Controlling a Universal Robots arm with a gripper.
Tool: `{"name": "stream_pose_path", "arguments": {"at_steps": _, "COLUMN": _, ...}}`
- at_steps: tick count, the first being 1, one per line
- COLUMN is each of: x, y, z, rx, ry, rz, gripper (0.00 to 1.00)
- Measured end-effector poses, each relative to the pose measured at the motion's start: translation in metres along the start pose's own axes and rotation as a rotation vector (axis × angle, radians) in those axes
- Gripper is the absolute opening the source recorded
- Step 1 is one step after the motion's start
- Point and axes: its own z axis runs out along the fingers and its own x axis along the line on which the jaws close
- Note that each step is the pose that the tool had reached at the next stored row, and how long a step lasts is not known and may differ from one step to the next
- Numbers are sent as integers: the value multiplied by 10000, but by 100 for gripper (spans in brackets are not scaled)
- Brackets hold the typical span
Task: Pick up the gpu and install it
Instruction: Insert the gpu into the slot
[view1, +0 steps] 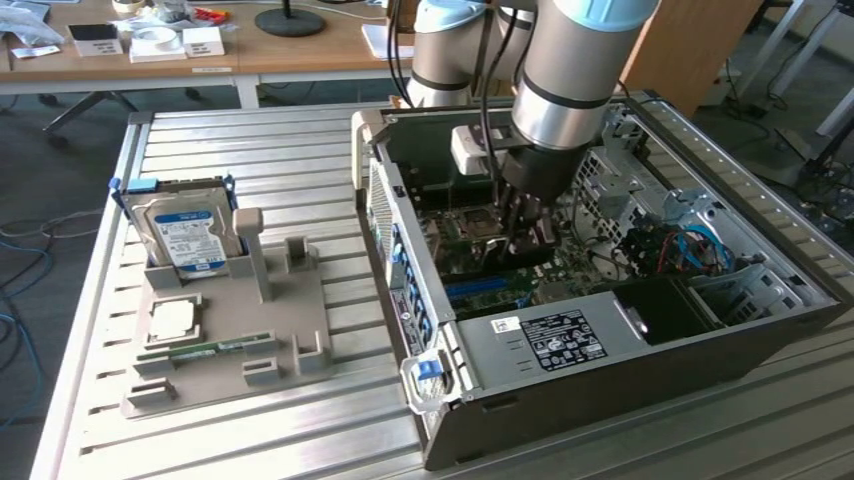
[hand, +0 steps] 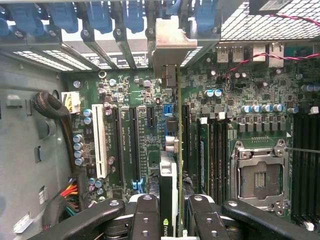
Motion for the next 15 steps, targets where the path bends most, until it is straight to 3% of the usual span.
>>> {"name": "stream_pose_path", "arguments": {"at_steps": 15, "x": 20, "y": 31, "z": 75, "rx": 1, "ry": -1, "rz": 0, "gripper": 27}}
